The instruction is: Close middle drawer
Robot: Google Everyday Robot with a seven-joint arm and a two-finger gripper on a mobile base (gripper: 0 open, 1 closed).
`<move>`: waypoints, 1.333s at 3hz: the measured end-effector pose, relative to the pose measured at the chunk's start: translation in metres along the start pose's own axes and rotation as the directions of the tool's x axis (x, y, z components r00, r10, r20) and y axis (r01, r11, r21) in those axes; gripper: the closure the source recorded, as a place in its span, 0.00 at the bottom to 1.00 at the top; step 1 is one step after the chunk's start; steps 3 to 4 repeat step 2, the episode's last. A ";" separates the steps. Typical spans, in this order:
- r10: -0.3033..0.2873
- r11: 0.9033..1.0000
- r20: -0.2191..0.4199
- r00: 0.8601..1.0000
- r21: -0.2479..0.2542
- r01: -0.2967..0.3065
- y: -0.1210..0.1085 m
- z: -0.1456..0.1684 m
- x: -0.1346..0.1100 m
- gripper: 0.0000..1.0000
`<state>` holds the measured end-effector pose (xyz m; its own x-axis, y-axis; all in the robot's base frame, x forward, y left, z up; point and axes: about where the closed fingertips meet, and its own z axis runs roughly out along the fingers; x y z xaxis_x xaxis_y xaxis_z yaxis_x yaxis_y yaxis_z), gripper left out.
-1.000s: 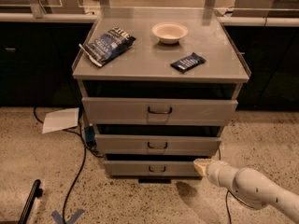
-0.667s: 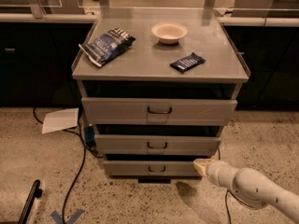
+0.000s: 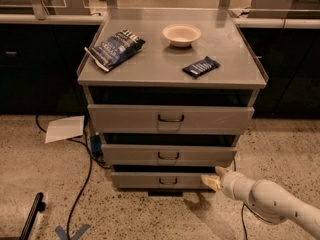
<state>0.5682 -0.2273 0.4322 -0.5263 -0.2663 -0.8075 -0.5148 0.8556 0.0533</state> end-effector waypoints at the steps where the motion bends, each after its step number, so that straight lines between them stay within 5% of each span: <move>1: 0.000 1.000 0.000 1.000 0.000 0.000 0.000 0.000 0.000 0.00; 4: 0.000 1.000 0.000 1.000 0.000 0.000 0.000 0.000 0.000 0.00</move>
Offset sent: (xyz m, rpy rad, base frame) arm 0.0000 0.0000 0.0000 0.0000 0.0000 0.0000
